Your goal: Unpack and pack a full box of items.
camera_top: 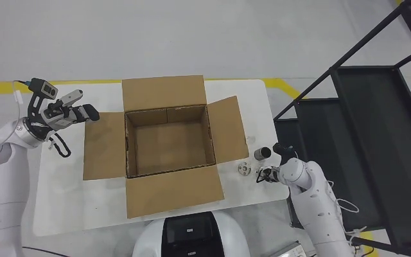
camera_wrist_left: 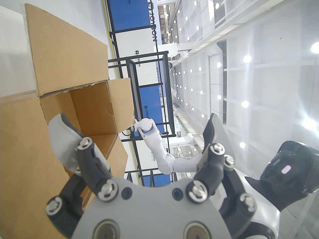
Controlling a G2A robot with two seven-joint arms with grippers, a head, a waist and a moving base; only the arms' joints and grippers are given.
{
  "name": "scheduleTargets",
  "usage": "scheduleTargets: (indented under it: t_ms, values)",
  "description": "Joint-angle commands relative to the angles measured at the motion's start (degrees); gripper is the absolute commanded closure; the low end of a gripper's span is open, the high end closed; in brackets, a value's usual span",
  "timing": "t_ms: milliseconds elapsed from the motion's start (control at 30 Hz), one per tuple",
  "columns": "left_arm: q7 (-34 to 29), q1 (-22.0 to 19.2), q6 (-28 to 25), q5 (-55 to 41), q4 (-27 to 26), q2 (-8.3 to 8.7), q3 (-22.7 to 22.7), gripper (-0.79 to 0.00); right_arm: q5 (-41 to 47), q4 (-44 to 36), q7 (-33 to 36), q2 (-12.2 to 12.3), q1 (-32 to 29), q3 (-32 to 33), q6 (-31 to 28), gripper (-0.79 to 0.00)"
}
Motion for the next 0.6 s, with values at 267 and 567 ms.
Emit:
scheduleTargets:
  t_ms: [267, 567]
  values:
    - [0.0, 0.0, 0.0, 0.0, 0.0, 0.0, 0.0, -0.785, -1.04, 1.93, 0.0, 0.11, 1.58, -1.69, 1.94, -0.585]
    - [0.0, 0.0, 0.0, 0.0, 0.0, 0.0, 0.0, -0.785, 0.81, -4.3, 1.12, 0.78, -1.91, 1.92, 2.54, -0.785]
